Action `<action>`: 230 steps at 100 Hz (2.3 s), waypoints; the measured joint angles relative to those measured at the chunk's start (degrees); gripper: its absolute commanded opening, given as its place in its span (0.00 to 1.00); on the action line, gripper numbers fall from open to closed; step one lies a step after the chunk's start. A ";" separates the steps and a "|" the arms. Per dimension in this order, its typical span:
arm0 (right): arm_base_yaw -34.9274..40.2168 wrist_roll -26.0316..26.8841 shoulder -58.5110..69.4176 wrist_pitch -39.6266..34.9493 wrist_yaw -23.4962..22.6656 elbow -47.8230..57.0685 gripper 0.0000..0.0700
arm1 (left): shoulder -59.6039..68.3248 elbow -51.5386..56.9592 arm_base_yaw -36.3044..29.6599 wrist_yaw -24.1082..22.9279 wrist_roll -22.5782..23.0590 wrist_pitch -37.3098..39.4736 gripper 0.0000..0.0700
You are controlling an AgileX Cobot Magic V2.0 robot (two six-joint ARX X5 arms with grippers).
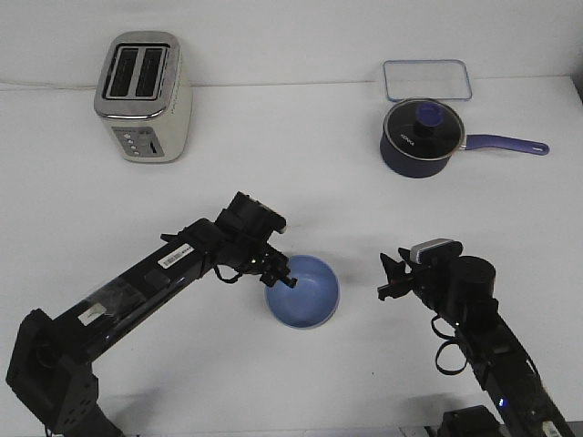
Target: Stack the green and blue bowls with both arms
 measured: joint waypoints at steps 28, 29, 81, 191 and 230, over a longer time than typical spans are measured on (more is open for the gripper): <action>0.00 0.00 0.00 0.02 0.02 0.00 0.40 | -0.98 0.00 0.44 0.42 0.00 1.16 0.62; 0.00 0.00 0.00 0.02 0.02 0.00 0.40 | -1.22 0.00 0.59 0.44 0.00 1.38 0.62; 0.00 0.02 -0.48 2.34 0.28 0.00 0.09 | -27.69 -2.25 20.70 -16.50 0.11 12.00 0.19; 0.00 -2.84 -21.22 9.35 13.55 -5.92 0.00 | -71.23 -59.19 42.16 -21.33 -1.33 49.18 0.02; 0.00 -2.84 -21.22 9.35 13.55 -5.92 0.00 | -76.37 -59.93 41.77 -23.65 -1.33 46.51 0.02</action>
